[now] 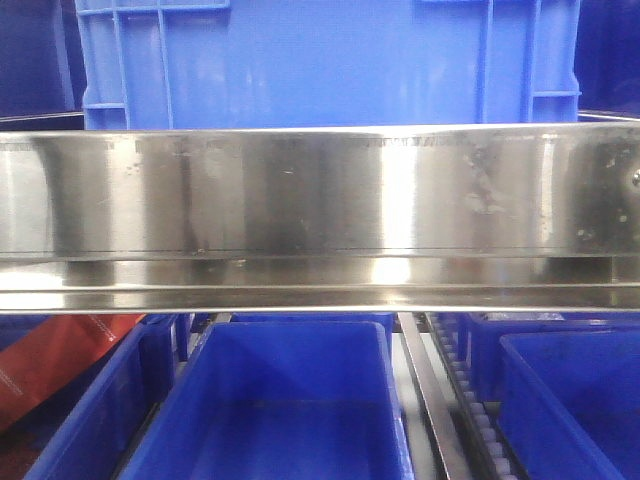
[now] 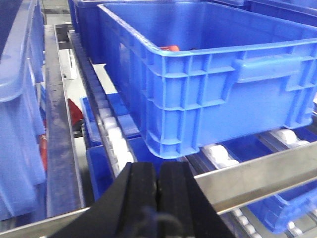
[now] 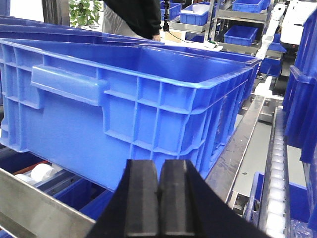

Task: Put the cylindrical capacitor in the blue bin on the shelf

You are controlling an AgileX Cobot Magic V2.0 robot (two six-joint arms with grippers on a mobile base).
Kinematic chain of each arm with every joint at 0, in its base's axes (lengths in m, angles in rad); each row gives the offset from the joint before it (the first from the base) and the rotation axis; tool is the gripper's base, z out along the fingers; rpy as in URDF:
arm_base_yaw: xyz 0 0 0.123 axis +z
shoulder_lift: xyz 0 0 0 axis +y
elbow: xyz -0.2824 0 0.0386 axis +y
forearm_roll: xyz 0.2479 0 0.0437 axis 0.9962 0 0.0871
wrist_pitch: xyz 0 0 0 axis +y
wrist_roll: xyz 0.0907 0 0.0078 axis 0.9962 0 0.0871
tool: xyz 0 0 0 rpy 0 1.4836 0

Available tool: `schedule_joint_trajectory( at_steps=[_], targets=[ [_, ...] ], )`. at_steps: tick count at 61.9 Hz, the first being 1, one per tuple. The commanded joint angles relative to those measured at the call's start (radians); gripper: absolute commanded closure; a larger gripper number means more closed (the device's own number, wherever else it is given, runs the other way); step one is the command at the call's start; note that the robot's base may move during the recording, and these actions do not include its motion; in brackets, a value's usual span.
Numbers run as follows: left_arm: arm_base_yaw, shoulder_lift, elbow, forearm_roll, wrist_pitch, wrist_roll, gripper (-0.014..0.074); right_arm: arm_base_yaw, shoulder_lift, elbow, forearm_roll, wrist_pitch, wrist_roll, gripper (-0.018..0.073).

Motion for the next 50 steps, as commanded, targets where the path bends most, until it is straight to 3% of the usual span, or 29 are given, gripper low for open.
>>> schedule_joint_trajectory(
  at_steps=[1,14,26,35,46,50],
  targets=[
    [0.059,-0.017,0.029,-0.022,-0.051,0.005,0.0707,0.000,-0.005,0.002,0.000,-0.023,-0.002,0.0722],
    [0.301,-0.135,0.252,-0.143,-0.347,0.177,0.0707,0.000,-0.005,0.002,0.000,-0.023,-0.002,0.0722],
    [0.448,-0.277,0.499,-0.177,-0.490,0.187,0.0707,0.000,-0.005,0.002,0.000,-0.023,-0.002,0.0722],
    [0.491,-0.372,0.680,-0.184,-0.586,0.187,0.0707,0.000,-0.005,0.002,0.000,-0.023,-0.002,0.0722],
    [0.490,-0.404,0.825,-0.184,-0.781,0.187,0.0707,0.000,-0.005,0.002,0.000,-0.023,-0.002,0.0722],
    [0.489,-0.404,0.825,-0.184,-0.723,0.187,0.0707,0.000,-0.005,0.002,0.000,-0.025,-0.002,0.0722]
  ],
)
